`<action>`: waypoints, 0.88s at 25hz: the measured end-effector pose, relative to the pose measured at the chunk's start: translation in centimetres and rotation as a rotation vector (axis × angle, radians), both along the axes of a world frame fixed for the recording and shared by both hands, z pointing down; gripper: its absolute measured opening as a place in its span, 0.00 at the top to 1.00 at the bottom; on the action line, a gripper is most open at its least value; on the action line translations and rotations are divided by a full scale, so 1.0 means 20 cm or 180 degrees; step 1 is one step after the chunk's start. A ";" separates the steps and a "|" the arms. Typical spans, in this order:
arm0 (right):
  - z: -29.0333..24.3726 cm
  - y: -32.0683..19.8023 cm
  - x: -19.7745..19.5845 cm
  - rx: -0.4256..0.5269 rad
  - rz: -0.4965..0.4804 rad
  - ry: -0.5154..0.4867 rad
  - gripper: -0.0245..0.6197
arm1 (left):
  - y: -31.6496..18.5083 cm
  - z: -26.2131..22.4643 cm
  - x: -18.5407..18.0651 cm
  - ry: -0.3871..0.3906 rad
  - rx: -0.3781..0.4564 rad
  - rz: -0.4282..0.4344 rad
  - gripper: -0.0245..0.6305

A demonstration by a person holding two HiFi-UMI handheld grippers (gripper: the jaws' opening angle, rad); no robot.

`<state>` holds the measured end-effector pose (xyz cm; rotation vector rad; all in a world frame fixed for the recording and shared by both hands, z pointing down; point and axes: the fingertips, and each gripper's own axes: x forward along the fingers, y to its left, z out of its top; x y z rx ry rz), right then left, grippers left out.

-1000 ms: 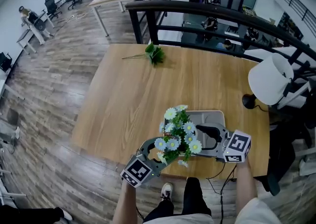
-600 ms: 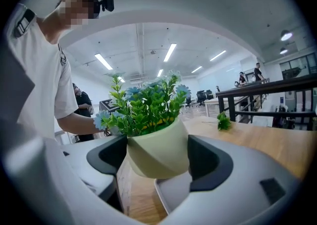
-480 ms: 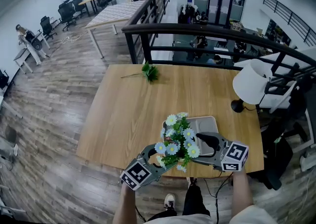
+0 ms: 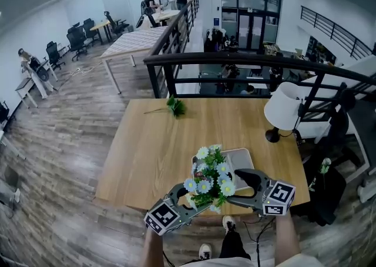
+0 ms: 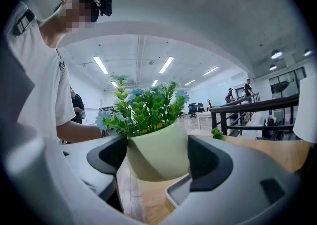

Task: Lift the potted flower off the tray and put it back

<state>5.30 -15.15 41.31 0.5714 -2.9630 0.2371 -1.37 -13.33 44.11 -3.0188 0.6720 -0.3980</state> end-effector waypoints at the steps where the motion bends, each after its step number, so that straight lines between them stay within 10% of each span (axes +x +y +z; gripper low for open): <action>1: -0.01 0.02 0.01 0.0013 0.0021 -0.0025 0.34 | 0.02 -0.01 0.01 0.0005 0.0015 0.0017 0.48; 22: -0.30 0.48 0.09 0.0372 0.0488 -0.0070 0.34 | 0.44 -0.25 0.09 0.0173 0.0203 0.0260 0.48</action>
